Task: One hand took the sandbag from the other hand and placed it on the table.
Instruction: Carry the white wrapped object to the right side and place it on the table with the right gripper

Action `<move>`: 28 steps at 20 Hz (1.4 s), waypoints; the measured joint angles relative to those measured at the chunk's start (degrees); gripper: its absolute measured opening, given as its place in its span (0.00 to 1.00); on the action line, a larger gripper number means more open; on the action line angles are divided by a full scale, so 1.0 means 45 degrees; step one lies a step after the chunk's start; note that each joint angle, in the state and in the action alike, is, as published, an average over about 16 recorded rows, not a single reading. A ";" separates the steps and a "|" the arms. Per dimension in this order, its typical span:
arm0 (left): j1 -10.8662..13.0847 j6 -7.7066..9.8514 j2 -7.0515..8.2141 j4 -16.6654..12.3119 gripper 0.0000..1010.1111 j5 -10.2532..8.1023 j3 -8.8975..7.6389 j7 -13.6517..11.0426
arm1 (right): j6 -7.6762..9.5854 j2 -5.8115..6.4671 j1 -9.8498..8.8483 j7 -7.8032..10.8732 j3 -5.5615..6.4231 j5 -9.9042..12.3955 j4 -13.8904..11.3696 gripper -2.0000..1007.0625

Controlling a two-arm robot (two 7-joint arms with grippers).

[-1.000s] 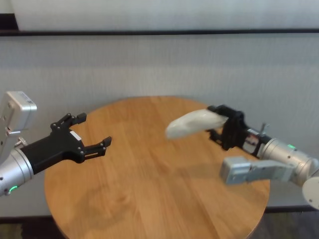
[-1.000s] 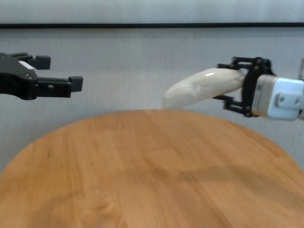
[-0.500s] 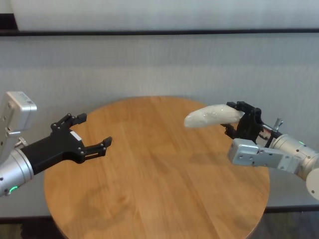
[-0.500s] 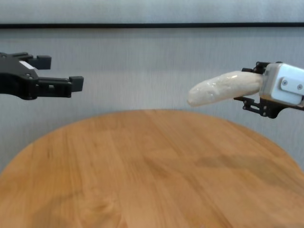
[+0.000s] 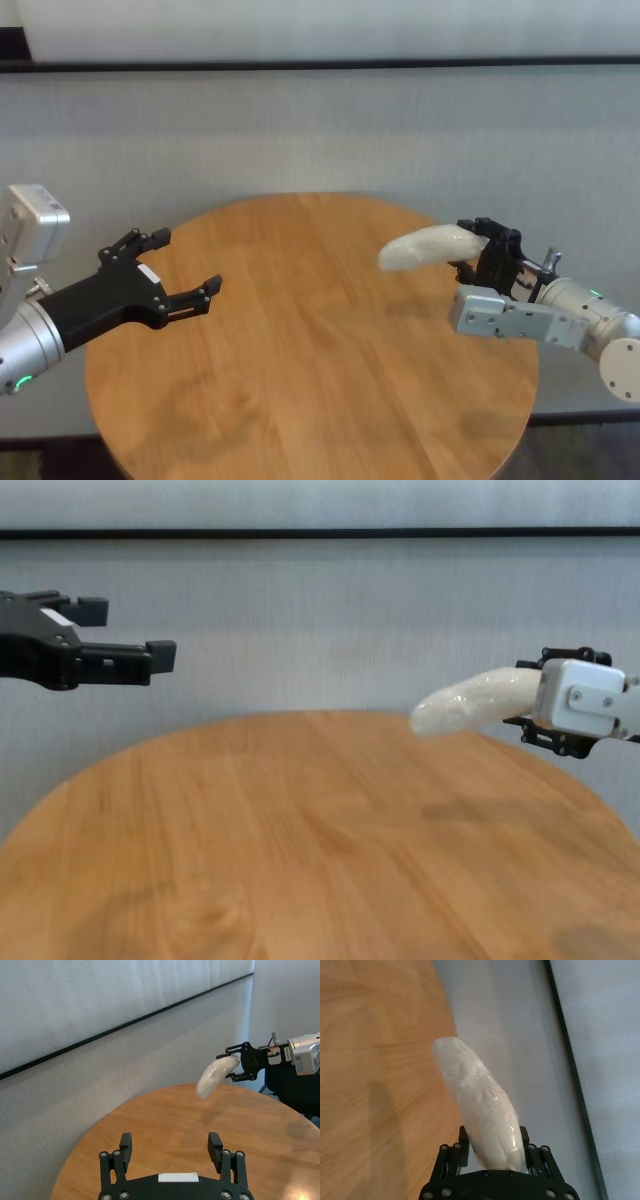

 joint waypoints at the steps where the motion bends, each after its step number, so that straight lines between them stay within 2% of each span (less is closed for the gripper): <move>1: -0.0001 -0.0001 0.0000 0.0001 0.99 -0.0001 0.0000 -0.0001 | 0.0027 -0.0073 0.0090 0.0003 -0.0038 -0.0035 0.0219 0.54; 9: -0.0005 -0.0010 0.0000 0.0003 0.99 -0.0004 0.0001 -0.0002 | 0.0154 -0.0723 0.0842 0.0013 -0.0377 -0.0177 0.1954 0.54; 15: -0.0006 -0.0014 0.0000 0.0004 0.99 -0.0004 0.0001 -0.0002 | 0.0239 -0.1165 0.1308 -0.0069 -0.0610 -0.0208 0.3056 0.54; 21: -0.0006 -0.0015 0.0000 0.0004 0.99 -0.0004 0.0001 -0.0001 | 0.0377 -0.1397 0.1581 -0.0179 -0.0795 -0.0290 0.3753 0.54; 28: -0.0006 -0.0015 0.0000 0.0004 0.99 -0.0003 0.0001 -0.0001 | 0.0599 -0.1491 0.1705 -0.0150 -0.0941 -0.0348 0.4152 0.54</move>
